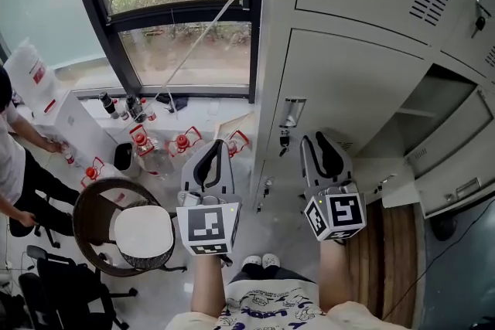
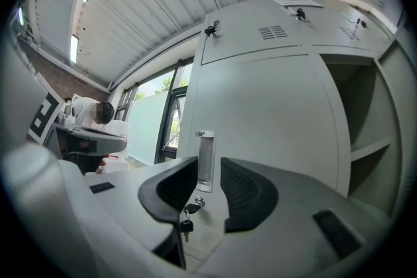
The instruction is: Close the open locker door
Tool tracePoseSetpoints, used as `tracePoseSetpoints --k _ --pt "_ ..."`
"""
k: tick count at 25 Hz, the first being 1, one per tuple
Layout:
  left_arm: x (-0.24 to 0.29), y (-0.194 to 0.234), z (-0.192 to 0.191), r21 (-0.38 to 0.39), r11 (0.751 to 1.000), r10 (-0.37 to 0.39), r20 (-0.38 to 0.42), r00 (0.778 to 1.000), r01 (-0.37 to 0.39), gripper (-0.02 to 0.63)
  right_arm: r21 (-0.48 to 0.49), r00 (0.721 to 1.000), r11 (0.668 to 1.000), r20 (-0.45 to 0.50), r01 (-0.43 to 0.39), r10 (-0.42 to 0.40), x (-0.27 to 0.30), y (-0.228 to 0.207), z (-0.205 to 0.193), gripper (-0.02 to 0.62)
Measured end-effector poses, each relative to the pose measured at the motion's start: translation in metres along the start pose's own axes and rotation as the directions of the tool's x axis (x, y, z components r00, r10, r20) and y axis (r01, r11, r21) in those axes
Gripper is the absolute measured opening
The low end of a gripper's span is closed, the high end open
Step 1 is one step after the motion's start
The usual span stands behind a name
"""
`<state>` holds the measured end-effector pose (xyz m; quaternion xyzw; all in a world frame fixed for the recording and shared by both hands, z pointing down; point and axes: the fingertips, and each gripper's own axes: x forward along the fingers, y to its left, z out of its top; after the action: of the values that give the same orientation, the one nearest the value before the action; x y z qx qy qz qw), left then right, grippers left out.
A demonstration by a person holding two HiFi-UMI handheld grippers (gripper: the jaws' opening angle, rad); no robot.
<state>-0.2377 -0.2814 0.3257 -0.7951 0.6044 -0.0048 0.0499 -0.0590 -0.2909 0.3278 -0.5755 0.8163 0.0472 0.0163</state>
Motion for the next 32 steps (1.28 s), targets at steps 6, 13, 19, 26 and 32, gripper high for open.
tracePoseSetpoints --k 6,13,19,26,32 --pt "-0.001 -0.022 -0.001 -0.008 0.996 -0.085 0.011 0.996 0.085 0.003 -0.022 0.995 0.995 -0.005 0.095 -0.095 -0.030 -0.015 0.001 0.109" --pt "0.004 -0.055 -0.004 -0.031 0.977 -0.210 0.020 0.977 0.211 0.003 -0.044 0.970 0.970 -0.019 0.240 -0.241 -0.070 -0.040 -0.001 0.173" --pt "0.009 -0.099 -0.007 -0.050 0.939 -0.338 0.027 0.941 0.339 0.003 -0.078 0.924 0.924 -0.041 0.375 -0.379 -0.118 -0.066 -0.005 0.227" --pt "0.010 -0.169 -0.007 -0.071 0.861 -0.502 0.041 0.864 0.503 0.003 -0.099 0.835 0.835 -0.052 0.542 -0.548 -0.185 -0.103 -0.004 0.227" --pt "0.009 -0.226 0.001 -0.058 0.795 -0.600 0.063 0.797 0.603 0.003 -0.100 0.764 0.764 -0.047 0.637 -0.643 -0.231 -0.134 -0.001 0.227"
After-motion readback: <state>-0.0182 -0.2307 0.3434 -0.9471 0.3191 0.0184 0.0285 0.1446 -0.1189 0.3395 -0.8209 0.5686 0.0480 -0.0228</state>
